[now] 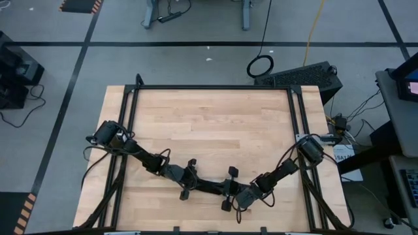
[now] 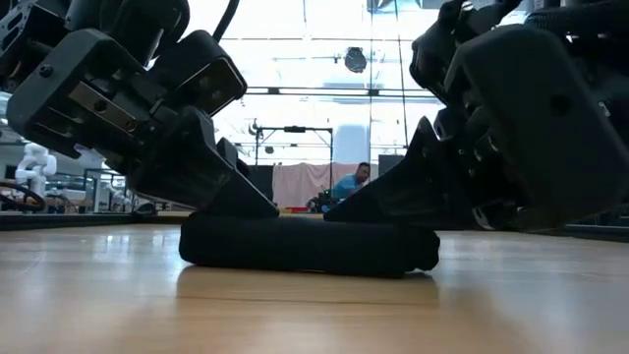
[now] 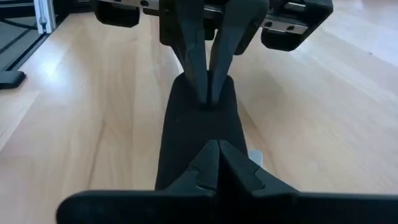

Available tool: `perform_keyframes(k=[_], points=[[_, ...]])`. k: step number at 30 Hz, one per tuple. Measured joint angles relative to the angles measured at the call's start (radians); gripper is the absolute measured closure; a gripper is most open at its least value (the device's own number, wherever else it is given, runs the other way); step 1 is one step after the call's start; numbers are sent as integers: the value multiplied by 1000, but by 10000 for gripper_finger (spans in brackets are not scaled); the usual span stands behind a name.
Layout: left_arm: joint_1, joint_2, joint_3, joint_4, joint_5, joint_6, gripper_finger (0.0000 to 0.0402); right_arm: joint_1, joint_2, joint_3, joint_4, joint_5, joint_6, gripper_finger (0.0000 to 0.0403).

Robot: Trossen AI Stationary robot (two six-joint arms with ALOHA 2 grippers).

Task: Roll napkin
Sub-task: Roll the black napkin

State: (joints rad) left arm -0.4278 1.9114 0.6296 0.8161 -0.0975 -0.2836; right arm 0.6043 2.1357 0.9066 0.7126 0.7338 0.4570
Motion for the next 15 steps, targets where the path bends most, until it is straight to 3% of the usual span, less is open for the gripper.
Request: perform_keyframes(k=[15], points=[[19,-172,0,-85,15,43,375,-9,-122,0,13,-3,-185,403]])
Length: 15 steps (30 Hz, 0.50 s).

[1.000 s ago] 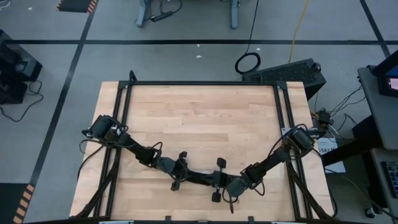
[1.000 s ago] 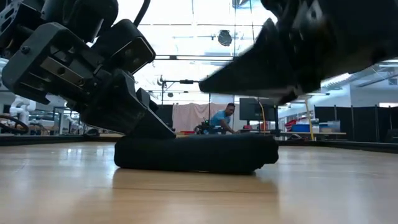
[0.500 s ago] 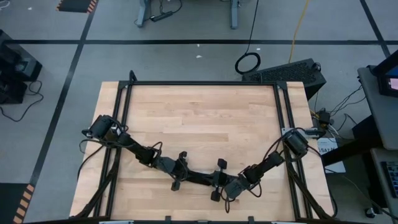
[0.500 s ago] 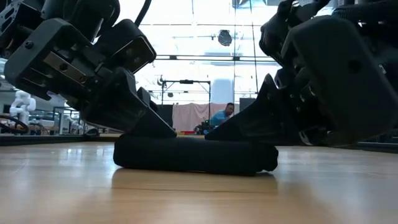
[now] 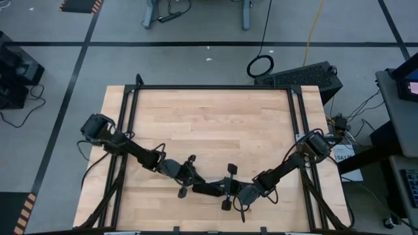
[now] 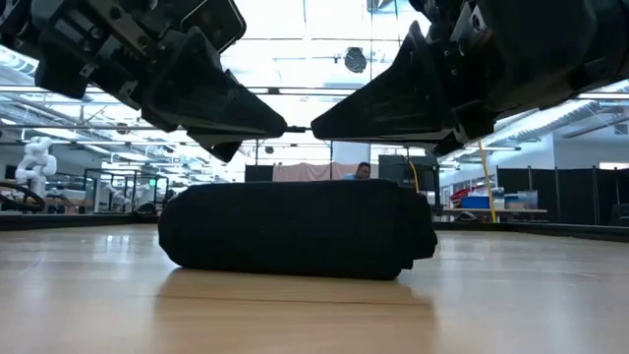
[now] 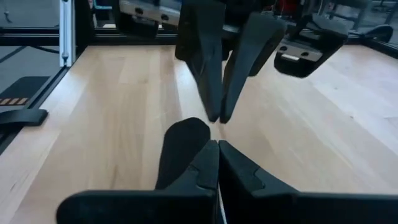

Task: Roll napkin
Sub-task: Roll the black napkin

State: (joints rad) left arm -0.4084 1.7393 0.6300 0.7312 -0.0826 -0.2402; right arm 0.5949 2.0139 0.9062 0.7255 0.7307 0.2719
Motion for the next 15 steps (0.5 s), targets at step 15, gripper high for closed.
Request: perform_keyframes(k=[15], points=[[-53,-34,0,-34,21,-2,375,27,-9,0,-5,-110,94,403]])
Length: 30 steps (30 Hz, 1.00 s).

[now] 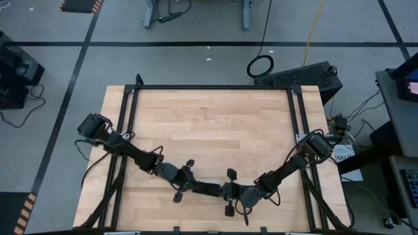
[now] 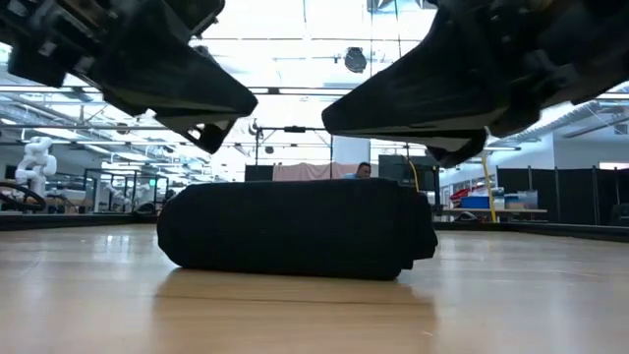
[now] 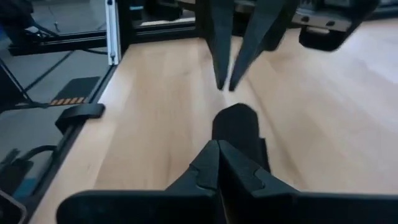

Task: Roll napkin
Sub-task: Roll the black napkin

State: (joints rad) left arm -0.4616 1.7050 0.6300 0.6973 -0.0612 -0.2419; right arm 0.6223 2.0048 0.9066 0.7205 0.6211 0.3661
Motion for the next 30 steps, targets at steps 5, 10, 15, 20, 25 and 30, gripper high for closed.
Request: perform_keyframes(k=[5,10,15,20,25,30], points=[[-38,26,1,-10,-45,-6,375,15,21,0,-14,6,44,403],[-48,35,1,6,-90,-87,371,21,21,0,-47,5,108,403],[-82,-14,1,33,-92,-54,328,66,-25,1,-33,30,63,401],[-153,-12,1,-43,-173,20,237,146,-26,1,-115,38,-58,359],[-226,-11,0,-122,-399,173,140,178,-26,1,-150,154,-93,277],[-247,-11,0,-120,-505,225,105,157,-20,1,-150,193,-109,181]])
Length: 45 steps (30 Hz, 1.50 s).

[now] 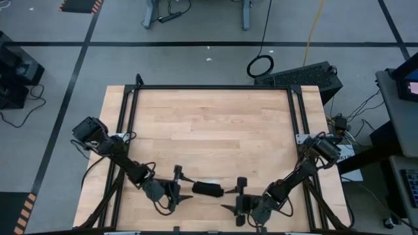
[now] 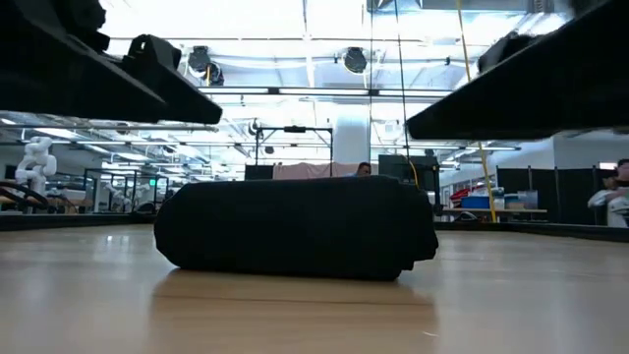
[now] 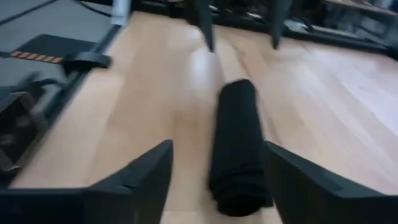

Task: Roll napkin
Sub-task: Roll the black napkin

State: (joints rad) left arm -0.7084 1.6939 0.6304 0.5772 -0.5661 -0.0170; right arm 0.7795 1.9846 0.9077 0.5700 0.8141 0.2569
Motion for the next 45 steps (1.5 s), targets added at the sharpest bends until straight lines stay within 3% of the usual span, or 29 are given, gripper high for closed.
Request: perform_keyframes(k=[4,8,13,18,26,33,45], points=[[13,0,0,25,-23,-16,133,-48,1,0,-34,1,107,143],[54,1,0,29,21,-80,183,-94,1,0,-34,-58,171,158],[97,47,0,28,123,-166,224,-138,1,0,-75,-161,268,207],[101,91,0,67,125,-181,228,-155,2,-1,-162,-169,386,270],[115,94,1,92,145,-188,228,-179,2,-1,-170,-242,433,389],[118,94,1,96,147,-206,228,-205,1,-1,-173,-259,519,369],[122,131,1,44,159,-316,228,-243,1,0,-169,-383,575,384]])
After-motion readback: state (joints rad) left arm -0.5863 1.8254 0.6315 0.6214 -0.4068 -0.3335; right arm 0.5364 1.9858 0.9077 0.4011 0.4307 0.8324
